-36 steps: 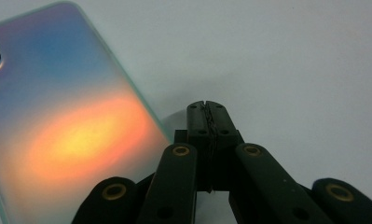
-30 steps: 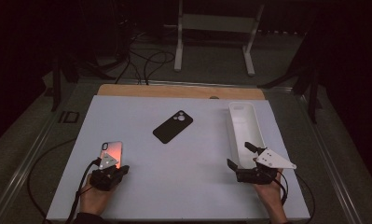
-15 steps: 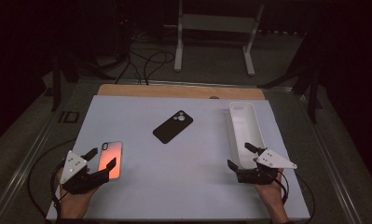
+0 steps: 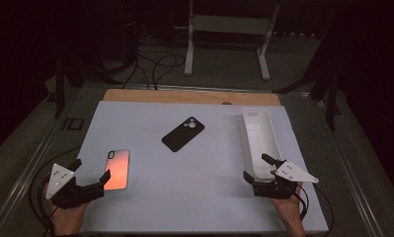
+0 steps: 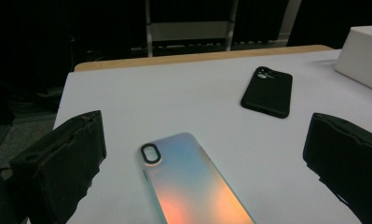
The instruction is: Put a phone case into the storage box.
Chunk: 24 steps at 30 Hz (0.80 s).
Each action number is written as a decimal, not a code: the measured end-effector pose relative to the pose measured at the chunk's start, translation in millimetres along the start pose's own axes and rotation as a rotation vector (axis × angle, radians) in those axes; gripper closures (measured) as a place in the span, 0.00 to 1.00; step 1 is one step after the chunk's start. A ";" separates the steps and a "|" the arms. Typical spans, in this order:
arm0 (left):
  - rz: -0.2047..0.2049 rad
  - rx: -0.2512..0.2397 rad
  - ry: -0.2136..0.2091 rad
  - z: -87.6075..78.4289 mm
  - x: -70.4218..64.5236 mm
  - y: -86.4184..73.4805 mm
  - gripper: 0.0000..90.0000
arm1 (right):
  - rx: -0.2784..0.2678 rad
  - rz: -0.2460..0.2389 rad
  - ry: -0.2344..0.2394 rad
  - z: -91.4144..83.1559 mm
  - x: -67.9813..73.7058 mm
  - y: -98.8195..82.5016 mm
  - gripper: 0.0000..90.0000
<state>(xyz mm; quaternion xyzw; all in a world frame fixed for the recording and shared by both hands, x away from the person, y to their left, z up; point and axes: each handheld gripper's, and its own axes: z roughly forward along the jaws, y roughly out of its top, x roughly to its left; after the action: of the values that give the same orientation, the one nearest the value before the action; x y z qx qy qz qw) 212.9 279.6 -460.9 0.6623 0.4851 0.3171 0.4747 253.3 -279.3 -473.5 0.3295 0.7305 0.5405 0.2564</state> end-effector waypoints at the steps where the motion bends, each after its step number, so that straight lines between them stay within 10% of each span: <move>1: 0.006 0.006 -0.001 0.6 -0.2 0.1 0.00 | 0.002 0.000 0.000 0.1 0.4 0.0 0.10; 15: 0.001 0.167 0.018 19.8 -5.1 1.1 0.00 | 0.003 0.008 -0.015 -0.5 -0.8 0.9 0.10; 24: 0.022 0.355 0.025 57.7 -13.9 -0.7 0.00 | -0.004 0.003 -0.014 -0.6 0.0 2.1 0.10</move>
<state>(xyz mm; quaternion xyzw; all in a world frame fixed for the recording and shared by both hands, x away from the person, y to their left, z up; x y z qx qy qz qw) 259.0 248.0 -481.1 0.7372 0.5320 0.2398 0.3407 253.3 -279.3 -471.3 0.3338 0.7270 0.5400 0.2614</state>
